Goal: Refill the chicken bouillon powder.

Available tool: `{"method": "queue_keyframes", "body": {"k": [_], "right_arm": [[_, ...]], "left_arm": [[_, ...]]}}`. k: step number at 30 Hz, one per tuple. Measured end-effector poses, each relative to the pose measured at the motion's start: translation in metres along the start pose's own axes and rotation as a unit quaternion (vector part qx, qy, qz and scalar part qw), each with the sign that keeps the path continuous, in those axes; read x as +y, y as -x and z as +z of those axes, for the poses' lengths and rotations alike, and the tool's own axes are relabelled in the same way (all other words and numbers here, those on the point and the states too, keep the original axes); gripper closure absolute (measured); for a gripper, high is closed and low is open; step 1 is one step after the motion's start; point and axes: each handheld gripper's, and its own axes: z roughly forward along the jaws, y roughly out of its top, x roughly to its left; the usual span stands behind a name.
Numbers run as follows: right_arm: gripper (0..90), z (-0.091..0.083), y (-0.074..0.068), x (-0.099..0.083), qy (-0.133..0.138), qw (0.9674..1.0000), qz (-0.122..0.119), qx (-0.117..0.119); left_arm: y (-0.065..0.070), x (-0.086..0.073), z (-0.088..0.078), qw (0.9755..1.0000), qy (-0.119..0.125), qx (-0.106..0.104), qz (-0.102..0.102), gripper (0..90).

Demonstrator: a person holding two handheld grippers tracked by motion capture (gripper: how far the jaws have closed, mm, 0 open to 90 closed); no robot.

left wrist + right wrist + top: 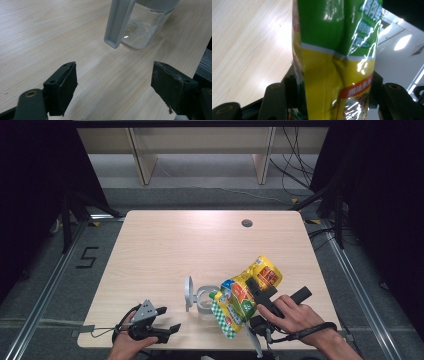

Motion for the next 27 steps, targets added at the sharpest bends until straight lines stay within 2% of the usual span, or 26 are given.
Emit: {"method": "queue_keyframes", "body": {"k": [3,6,7,8,12,13,14,15,17,20,22,23,25,27], "right_arm": [[47.1,-0.002,0.002,-0.001,0.001,0.9999,-0.01,0.006],[47.2,-0.001,0.001,0.001,-0.001,0.9997,-0.024,0.002],[47.3,-0.001,0.001,0.001,0.002,0.9997,-0.022,0.002],[47.4,0.0,0.001,0.002,0.003,0.9997,-0.022,0.003],[47.6,0.002,0.003,0.001,0.008,0.9995,-0.03,0.003],[47.6,0.002,0.004,0.001,0.007,0.9995,-0.03,0.0],[47.7,0.002,0.005,0.001,0.006,0.9995,-0.031,-0.001],[47.7,0.002,0.006,0.001,0.008,0.9994,-0.033,0.007],[47.7,0.002,0.007,0.001,0.009,0.9994,-0.034,0.005],[47.7,0.001,0.007,0.002,0.005,0.9994,-0.035,-0.001],[47.8,0.001,0.007,0.002,0.007,0.9992,-0.038,0.001],[47.8,0.001,0.008,0.002,0.008,0.9991,-0.042,0.0],[47.8,0.0,0.015,-0.001,0.008,0.996,-0.088,0.006],[47.8,0.0,0.016,-0.001,0.007,0.9953,-0.097,0.005]], "left_arm": [[0.0,0.0,0.001,1.0,0.002,-0.001,0.001,20.6],[0.001,0.0,0.001,1.0,0.003,0.001,0.0,20.6],[0.002,0.0,0.001,1.0,0.003,0.0,-0.009,20.6],[0.0,0.0,0.0,1.0,0.0,0.001,-0.001,20.6],[-0.001,0.0,-0.001,1.0,-0.002,0.0,0.003,20.6],[0.001,0.0,0.0,0.9999,0.005,0.001,-0.011,20.6],[0.001,0.0,0.0,1.0,0.001,-0.002,-0.009,20.5],[0.001,0.0,0.001,0.9999,0.012,0.003,0.0,20.6],[0.0,0.0,-0.001,1.0,0.003,0.0,0.002,20.6],[0.0,0.0,0.0,1.0,0.007,0.004,0.001,20.6],[0.0,0.0,-0.001,1.0,-0.001,0.0,0.004,20.6],[0.0,0.0,0.001,1.0,0.008,0.004,0.004,20.5],[0.0,0.0,0.001,1.0,0.004,0.004,0.003,20.5],[0.0,0.0,0.0,1.0,0.004,0.007,0.004,20.5]]}}
